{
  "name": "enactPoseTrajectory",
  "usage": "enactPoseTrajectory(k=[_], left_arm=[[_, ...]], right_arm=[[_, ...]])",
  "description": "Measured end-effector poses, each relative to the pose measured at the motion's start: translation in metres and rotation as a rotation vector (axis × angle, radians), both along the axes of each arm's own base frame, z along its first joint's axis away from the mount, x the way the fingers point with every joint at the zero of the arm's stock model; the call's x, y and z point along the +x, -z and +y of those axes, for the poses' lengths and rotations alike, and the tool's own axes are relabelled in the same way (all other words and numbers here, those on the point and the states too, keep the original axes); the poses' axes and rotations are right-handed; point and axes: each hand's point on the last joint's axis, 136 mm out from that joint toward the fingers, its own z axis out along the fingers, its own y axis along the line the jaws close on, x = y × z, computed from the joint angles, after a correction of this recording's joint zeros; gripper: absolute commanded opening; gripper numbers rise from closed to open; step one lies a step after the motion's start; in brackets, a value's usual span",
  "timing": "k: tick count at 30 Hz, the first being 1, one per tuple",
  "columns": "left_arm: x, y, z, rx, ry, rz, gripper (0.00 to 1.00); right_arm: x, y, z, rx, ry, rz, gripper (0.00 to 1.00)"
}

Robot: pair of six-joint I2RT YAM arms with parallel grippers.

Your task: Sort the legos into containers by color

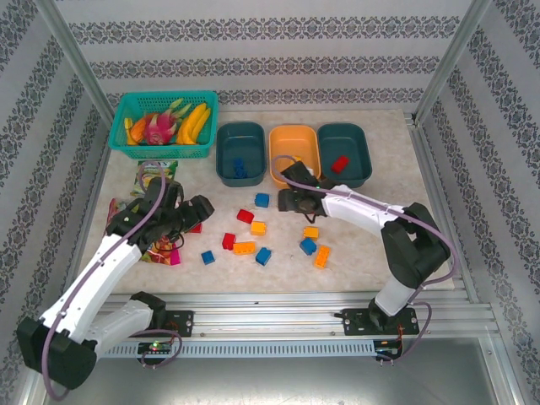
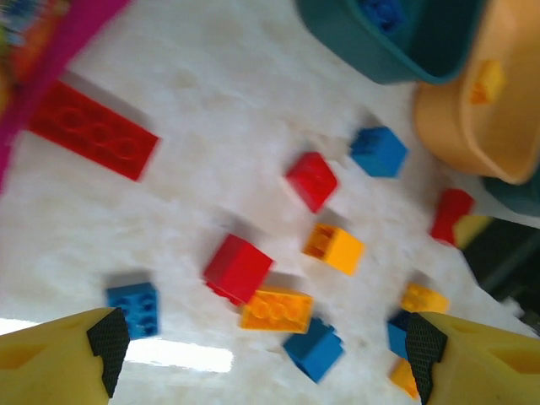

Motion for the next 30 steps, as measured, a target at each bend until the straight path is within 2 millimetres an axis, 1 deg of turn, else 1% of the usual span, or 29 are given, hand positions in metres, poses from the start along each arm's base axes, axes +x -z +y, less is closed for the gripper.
enactPoseTrajectory(k=[1, 3, 5, 10, 14, 17, 20, 24, 30], left_arm=[[0.000, -0.002, -0.007, -0.033, 0.032, -0.019, 0.90], [0.001, -0.005, -0.020, -0.086, 0.087, -0.049, 0.91], [0.002, -0.006, -0.030, -0.130, 0.128, -0.067, 0.91], [0.005, -0.010, -0.044, -0.189, 0.179, -0.090, 0.91], [0.009, -0.011, -0.048, -0.203, 0.192, -0.100, 0.91], [0.009, -0.010, -0.051, -0.206, 0.201, -0.095, 0.91], [0.008, -0.010, -0.053, -0.207, 0.207, -0.093, 0.91], [0.008, -0.010, -0.053, -0.208, 0.209, -0.092, 0.91], [0.008, -0.010, -0.054, -0.209, 0.209, -0.095, 0.91]], right_arm=[[-0.001, 0.006, -0.012, -0.011, 0.026, 0.023, 0.75], [-0.002, 0.012, -0.024, -0.017, 0.054, 0.054, 0.77], [-0.001, 0.014, -0.027, -0.013, 0.059, 0.066, 0.77], [0.002, 0.032, -0.032, -0.002, 0.066, 0.122, 0.69], [0.010, 0.046, -0.038, 0.001, 0.075, 0.163, 0.62], [0.016, 0.051, -0.038, 0.001, 0.073, 0.174, 0.56], [0.022, 0.053, -0.035, -0.002, 0.062, 0.172, 0.50], [0.027, 0.054, -0.032, -0.003, 0.054, 0.171, 0.37], [0.026, 0.052, -0.031, -0.010, 0.051, 0.171, 0.26]])
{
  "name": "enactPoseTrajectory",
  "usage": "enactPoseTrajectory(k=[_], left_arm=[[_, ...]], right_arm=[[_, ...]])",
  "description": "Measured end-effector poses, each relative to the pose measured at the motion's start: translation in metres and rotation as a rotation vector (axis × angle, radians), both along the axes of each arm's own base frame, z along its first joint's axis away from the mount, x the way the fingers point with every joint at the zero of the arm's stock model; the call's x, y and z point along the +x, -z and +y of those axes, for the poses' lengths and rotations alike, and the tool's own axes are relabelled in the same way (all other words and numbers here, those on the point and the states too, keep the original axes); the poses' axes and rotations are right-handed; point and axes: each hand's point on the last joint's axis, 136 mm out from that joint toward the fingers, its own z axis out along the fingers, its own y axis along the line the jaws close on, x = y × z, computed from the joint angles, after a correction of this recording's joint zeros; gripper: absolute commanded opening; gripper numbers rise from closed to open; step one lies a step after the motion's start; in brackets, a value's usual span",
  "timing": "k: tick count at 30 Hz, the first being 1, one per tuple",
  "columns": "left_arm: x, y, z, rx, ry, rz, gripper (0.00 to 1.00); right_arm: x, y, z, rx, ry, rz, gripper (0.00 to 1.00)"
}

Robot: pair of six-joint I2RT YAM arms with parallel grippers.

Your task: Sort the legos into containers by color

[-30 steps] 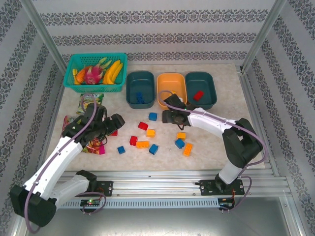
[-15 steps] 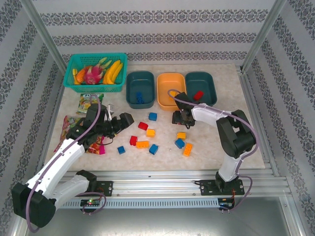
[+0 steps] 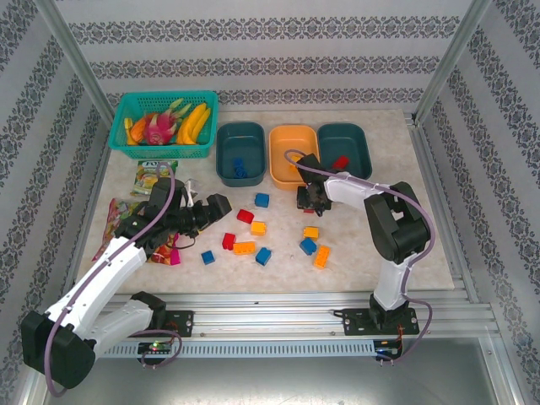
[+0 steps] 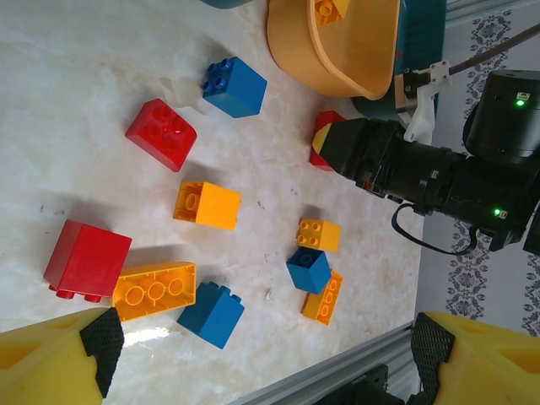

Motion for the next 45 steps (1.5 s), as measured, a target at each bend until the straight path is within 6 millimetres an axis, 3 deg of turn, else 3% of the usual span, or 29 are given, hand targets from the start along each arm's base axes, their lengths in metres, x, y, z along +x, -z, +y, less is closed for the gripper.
enactPoseTrajectory(k=[3, 6, 10, 12, 15, 19, 22, 24, 29, 33, 36, 38, 45], left_arm=[[-0.001, -0.001, -0.005, -0.002, 0.014, 0.002, 0.91], [0.001, -0.005, -0.015, -0.007, 0.037, 0.000, 0.91], [0.010, -0.018, -0.033, -0.025, 0.071, -0.018, 0.91], [0.021, -0.028, -0.044, -0.039, 0.082, -0.034, 0.91], [0.044, -0.044, -0.057, -0.056, 0.087, -0.063, 0.91], [0.082, -0.064, -0.079, -0.083, 0.097, -0.105, 0.91], [0.112, -0.072, -0.096, -0.107, 0.111, -0.132, 0.91], [0.129, -0.073, -0.106, -0.114, 0.116, -0.140, 0.90], [0.159, -0.061, -0.124, -0.117, 0.126, -0.129, 0.90], [0.169, -0.051, -0.130, -0.114, 0.133, -0.112, 0.90], [0.170, -0.046, -0.131, -0.109, 0.134, -0.104, 0.90], [0.171, -0.046, -0.131, -0.108, 0.134, -0.104, 0.90], [0.168, -0.047, -0.126, -0.093, 0.118, -0.102, 0.90]], right_arm=[[-0.013, -0.006, 0.001, -0.013, -0.001, 0.005, 0.21], [-0.032, -0.027, 0.006, -0.023, -0.004, -0.016, 0.19], [-0.042, -0.074, 0.007, -0.003, 0.011, -0.114, 0.20], [-0.033, -0.099, -0.004, 0.004, 0.048, -0.162, 0.20], [-0.004, -0.128, -0.030, 0.010, 0.133, -0.231, 0.21], [0.040, -0.148, -0.083, -0.002, 0.264, -0.268, 0.21], [0.072, -0.139, -0.116, -0.027, 0.327, -0.243, 0.20], [0.089, -0.122, -0.131, -0.044, 0.352, -0.203, 0.19], [0.107, -0.073, -0.147, -0.070, 0.380, -0.070, 0.17], [0.105, -0.047, -0.150, -0.076, 0.388, 0.008, 0.23], [0.109, -0.038, -0.147, -0.073, 0.384, 0.041, 0.39], [0.114, -0.035, -0.146, -0.071, 0.385, 0.047, 0.45], [0.114, -0.039, -0.144, -0.062, 0.383, 0.050, 0.54]])
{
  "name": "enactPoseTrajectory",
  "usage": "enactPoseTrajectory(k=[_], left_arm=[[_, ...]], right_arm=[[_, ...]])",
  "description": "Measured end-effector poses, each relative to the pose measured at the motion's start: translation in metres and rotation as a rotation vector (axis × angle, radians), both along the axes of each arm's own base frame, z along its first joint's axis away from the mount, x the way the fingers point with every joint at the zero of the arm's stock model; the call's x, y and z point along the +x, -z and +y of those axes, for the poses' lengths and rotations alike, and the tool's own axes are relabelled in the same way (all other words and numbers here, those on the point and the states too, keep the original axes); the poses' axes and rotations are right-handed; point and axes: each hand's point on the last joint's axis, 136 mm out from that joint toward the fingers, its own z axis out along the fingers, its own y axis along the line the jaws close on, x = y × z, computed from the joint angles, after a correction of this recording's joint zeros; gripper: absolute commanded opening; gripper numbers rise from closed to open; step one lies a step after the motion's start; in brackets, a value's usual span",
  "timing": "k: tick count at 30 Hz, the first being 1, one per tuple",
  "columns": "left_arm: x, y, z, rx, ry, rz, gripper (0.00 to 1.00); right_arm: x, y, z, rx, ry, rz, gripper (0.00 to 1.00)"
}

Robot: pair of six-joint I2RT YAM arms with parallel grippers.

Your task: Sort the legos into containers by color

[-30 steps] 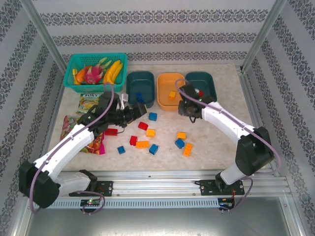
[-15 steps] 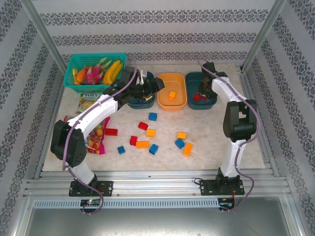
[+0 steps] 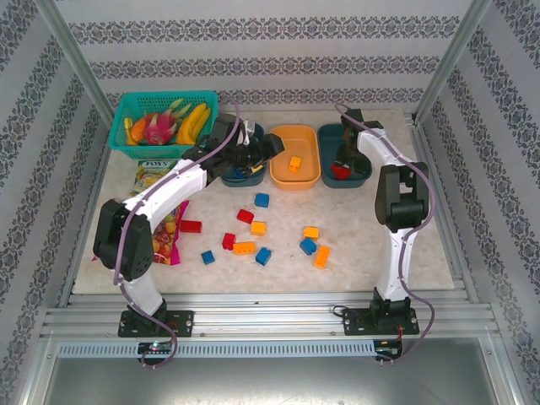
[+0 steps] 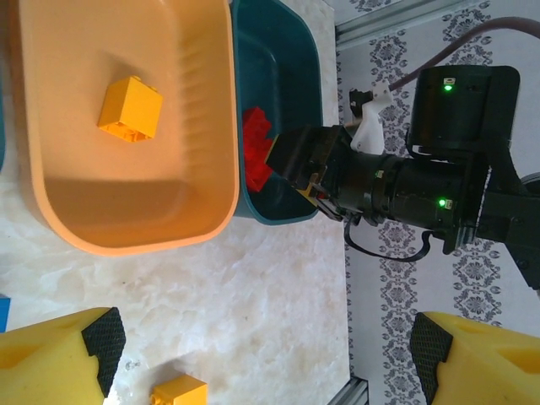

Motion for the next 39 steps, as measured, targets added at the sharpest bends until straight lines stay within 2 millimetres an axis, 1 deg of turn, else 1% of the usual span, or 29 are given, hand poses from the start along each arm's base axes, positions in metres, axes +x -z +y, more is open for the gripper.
enactPoseTrajectory(k=[2, 4, 5, 7, 8, 9, 10, 11, 12, 13, 14, 15, 16, 17, 18, 19, 21, 23, 24, 26, 28, 32, 34, 39], left_arm=[[-0.005, -0.003, 0.005, 0.013, -0.011, 0.002, 0.89], [-0.012, -0.004, 0.013, 0.038, -0.031, 0.011, 0.89], [-0.018, -0.005, 0.019, 0.054, -0.045, 0.016, 0.89], [-0.031, -0.007, 0.032, 0.088, -0.069, 0.025, 0.89], [-0.039, -0.007, 0.040, 0.111, -0.082, 0.033, 0.88], [-0.049, -0.006, 0.049, 0.135, -0.095, 0.041, 0.88], [-0.057, -0.004, 0.056, 0.155, -0.105, 0.051, 0.88], [-0.066, -0.001, 0.064, 0.177, -0.114, 0.062, 0.87], [-0.076, 0.005, 0.071, 0.200, -0.116, 0.077, 0.86], [-0.084, 0.013, 0.076, 0.221, -0.116, 0.093, 0.85], [-0.093, 0.023, 0.081, 0.245, -0.111, 0.118, 0.84], [-0.100, 0.035, 0.085, 0.273, -0.103, 0.148, 0.83], [-0.105, 0.047, 0.088, 0.302, -0.093, 0.175, 0.82], [-0.108, 0.060, 0.090, 0.337, -0.081, 0.202, 0.81], [-0.109, 0.073, 0.090, 0.380, -0.065, 0.222, 0.81], [-0.109, 0.083, 0.089, 0.412, -0.047, 0.231, 0.81], [-0.105, 0.107, 0.083, 0.494, -0.002, 0.251, 0.81], [-0.099, 0.125, 0.076, 0.553, 0.035, 0.264, 0.81], [-0.093, 0.133, 0.073, 0.579, 0.049, 0.267, 0.82], [-0.082, 0.143, 0.067, 0.619, 0.068, 0.268, 0.82], [-0.066, 0.149, 0.060, 0.650, 0.080, 0.253, 0.81], [-0.040, 0.158, 0.044, 0.707, 0.098, 0.218, 0.78], [-0.033, 0.165, 0.038, 0.729, 0.109, 0.211, 0.78], [-0.025, 0.184, 0.032, 0.779, 0.144, 0.220, 0.75]], right_arm=[[0.001, -0.008, 0.002, 0.002, -0.005, -0.018, 0.54], [0.002, -0.025, 0.008, 0.004, -0.021, -0.056, 0.55], [0.004, -0.038, 0.014, 0.007, -0.039, -0.095, 0.56], [0.003, -0.069, 0.033, 0.015, -0.098, -0.188, 0.58], [-0.001, -0.089, 0.048, 0.019, -0.145, -0.249, 0.60], [-0.008, -0.110, 0.068, 0.027, -0.202, -0.316, 0.61], [-0.015, -0.127, 0.088, 0.039, -0.256, -0.375, 0.62], [-0.027, -0.146, 0.114, 0.064, -0.327, -0.450, 0.63], [-0.040, -0.160, 0.136, 0.089, -0.391, -0.508, 0.63], [-0.056, -0.169, 0.159, 0.121, -0.456, -0.553, 0.65], [-0.073, -0.174, 0.181, 0.155, -0.519, -0.592, 0.66], [-0.088, -0.173, 0.197, 0.189, -0.571, -0.618, 0.67], [-0.099, -0.168, 0.207, 0.220, -0.601, -0.631, 0.68], [-0.107, -0.159, 0.213, 0.252, -0.617, -0.637, 0.72], [-0.114, -0.144, 0.215, 0.286, -0.617, -0.633, 0.75], [-0.119, -0.129, 0.214, 0.304, -0.614, -0.620, 0.76], [-0.132, -0.091, 0.211, 0.338, -0.600, -0.562, 0.76], [-0.142, -0.066, 0.207, 0.362, -0.581, -0.518, 0.76], [-0.146, -0.060, 0.207, 0.379, -0.572, -0.507, 0.76], [-0.148, -0.055, 0.208, 0.407, -0.553, -0.514, 0.76], [-0.150, -0.053, 0.208, 0.427, -0.533, -0.519, 0.75], [-0.153, -0.055, 0.203, 0.463, -0.485, -0.543, 0.75], [-0.153, -0.057, 0.197, 0.476, -0.456, -0.551, 0.75], [-0.151, -0.063, 0.183, 0.488, -0.402, -0.575, 0.75]])
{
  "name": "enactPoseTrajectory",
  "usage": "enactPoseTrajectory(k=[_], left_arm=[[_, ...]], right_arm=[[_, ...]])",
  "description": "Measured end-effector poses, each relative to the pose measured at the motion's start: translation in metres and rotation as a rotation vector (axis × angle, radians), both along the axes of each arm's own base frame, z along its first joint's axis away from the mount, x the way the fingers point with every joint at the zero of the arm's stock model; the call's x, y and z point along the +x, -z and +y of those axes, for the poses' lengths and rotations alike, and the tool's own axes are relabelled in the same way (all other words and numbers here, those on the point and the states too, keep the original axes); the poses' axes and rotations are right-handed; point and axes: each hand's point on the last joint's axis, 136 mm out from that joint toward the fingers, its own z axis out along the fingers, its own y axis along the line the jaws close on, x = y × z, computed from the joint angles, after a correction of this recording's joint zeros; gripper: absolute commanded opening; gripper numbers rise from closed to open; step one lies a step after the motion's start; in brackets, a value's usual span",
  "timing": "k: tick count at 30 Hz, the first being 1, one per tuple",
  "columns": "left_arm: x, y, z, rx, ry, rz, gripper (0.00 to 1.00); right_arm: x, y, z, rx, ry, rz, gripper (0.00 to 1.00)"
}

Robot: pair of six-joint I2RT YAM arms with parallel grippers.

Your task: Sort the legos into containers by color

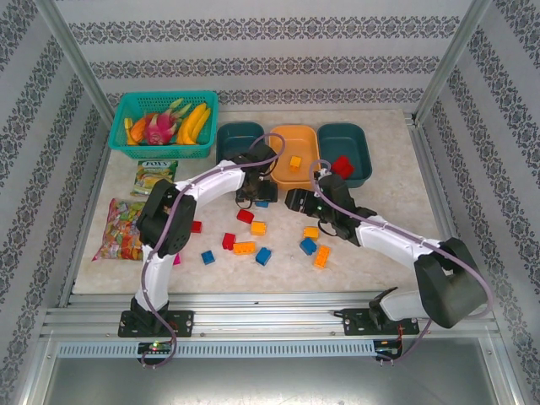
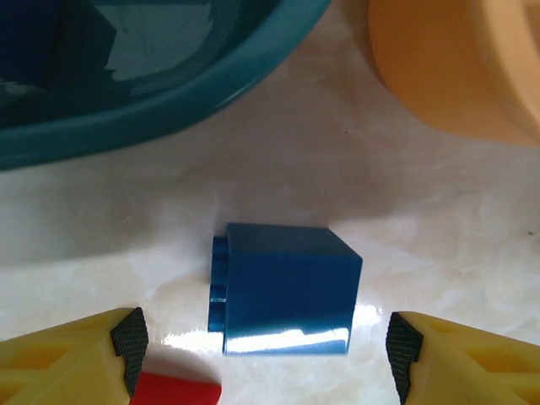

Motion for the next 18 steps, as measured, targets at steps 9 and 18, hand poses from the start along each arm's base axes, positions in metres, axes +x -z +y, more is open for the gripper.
enactPoseTrajectory(k=[9, 18], left_arm=[[0.009, 0.018, -0.011, 0.072, 0.044, -0.005, 0.47], [0.010, 0.010, 0.000, 0.133, 0.023, -0.033, 0.35]], right_arm=[[0.002, -0.002, -0.013, 0.023, 0.041, 0.006, 0.73], [0.001, -0.003, -0.012, 0.018, 0.025, 0.010, 0.73]])
